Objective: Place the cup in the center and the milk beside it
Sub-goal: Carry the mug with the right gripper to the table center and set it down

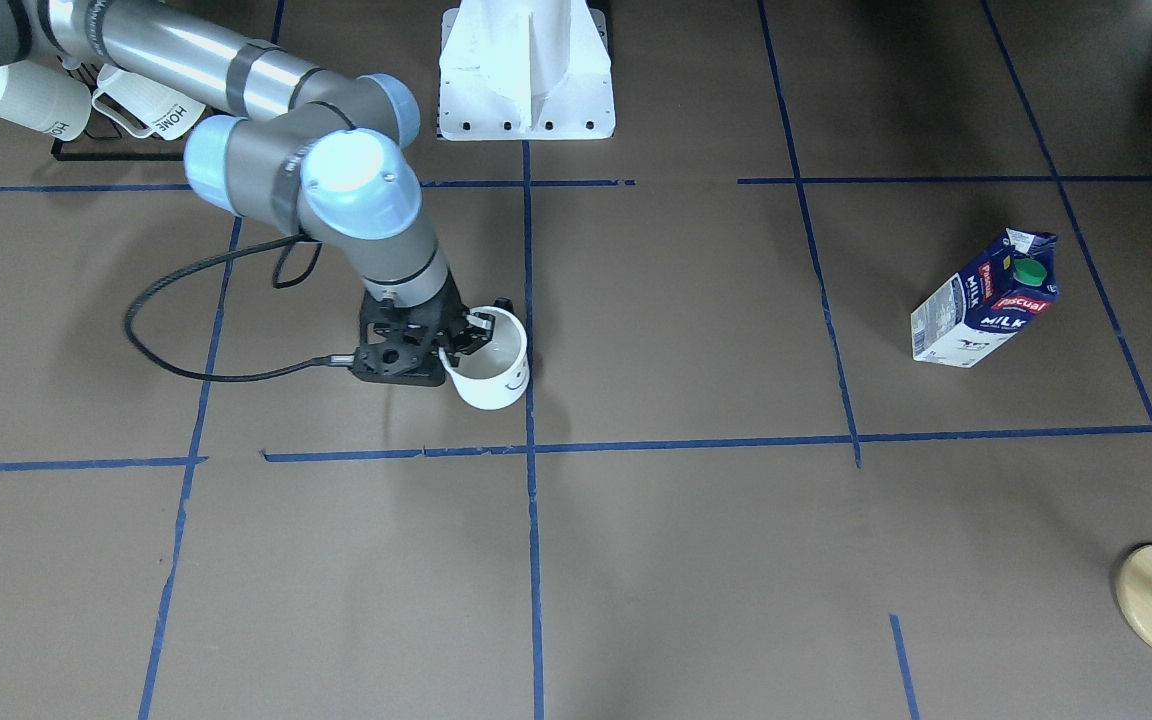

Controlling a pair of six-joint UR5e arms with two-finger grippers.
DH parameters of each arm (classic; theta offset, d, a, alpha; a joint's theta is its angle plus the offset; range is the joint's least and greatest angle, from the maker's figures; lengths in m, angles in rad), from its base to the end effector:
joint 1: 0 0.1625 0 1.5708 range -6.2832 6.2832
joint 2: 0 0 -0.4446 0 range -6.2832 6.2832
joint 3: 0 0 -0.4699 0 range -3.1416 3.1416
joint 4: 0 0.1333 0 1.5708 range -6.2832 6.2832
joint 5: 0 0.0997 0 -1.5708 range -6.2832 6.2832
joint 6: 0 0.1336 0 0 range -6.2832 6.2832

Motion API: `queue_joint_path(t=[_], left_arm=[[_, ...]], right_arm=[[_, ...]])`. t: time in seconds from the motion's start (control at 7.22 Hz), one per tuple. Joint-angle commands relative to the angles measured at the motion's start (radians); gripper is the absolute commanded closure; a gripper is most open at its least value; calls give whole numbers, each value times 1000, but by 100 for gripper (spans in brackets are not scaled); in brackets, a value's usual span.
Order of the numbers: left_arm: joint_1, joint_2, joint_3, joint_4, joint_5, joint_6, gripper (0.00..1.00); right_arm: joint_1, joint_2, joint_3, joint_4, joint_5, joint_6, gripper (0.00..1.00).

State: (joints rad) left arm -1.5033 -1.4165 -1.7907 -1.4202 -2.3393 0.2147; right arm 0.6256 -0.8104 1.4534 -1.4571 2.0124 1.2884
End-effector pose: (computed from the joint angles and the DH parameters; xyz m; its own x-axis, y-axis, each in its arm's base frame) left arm -0.0072 -0.4934 0.6752 0.6904 0.2017 -0.6947 -0.2193 0.9735 0.0646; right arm -0.6346 -0.5524 0.2223 0.6473 0.1568 0.7459 -0.1158 0.9875 -0.1071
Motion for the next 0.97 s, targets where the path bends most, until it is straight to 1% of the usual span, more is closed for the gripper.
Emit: queue_joint_path(t=[0.0,0.14,0.28,0.42,0.55,0.69,0.83], left_arm=[[2,1,-1,1,0,0,0],[2,1,-1,1,0,0,0],[2,1,-1,1,0,0,0],[2,1,-1,1,0,0,0],[2,1,-1,0,0,0,0],[2,1,-1,-2,0,0,0],[2,-1,-2,-2,1,0,0]], right_arm=[[-15,7,-21,-14,-24,3,100],[-17,5,-21,-25,-26,3,100],[-15,4,-21,-25,-27,2,87],[-17,4,-19,-25,-29,2,21],[-17,7,-10,-25,-33,-9,0],[0,8,1,-28,-21,-14,0],[41,5,30,-51,17,-18,0]])
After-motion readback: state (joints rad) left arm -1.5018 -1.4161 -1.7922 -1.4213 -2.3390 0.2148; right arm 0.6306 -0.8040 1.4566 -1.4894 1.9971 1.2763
